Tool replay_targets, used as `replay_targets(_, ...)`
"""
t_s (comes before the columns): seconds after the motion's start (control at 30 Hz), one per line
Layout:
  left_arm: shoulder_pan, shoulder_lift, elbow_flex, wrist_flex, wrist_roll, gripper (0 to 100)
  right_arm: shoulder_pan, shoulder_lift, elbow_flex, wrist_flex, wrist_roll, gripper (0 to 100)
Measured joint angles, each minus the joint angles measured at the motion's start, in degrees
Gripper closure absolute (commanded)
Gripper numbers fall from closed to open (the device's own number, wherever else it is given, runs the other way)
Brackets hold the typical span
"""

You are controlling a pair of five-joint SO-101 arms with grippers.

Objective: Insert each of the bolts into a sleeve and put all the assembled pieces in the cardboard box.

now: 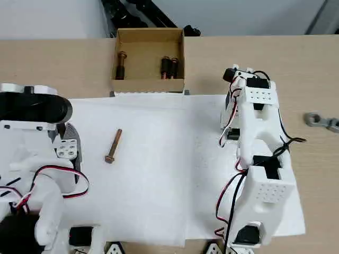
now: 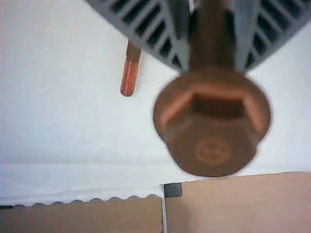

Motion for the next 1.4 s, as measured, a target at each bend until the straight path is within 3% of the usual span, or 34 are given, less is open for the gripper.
replay_targets(0.37,0.00,0.00,0.00,0.00,0.00,99,-0.88,-7.12,0.00,7.30,0.18,85.8)
replay_targets(1.4,0.00,0.00,0.00,0.00,-0.26,99,-2.64,-9.05,0.00,3.52,2.90,85.5)
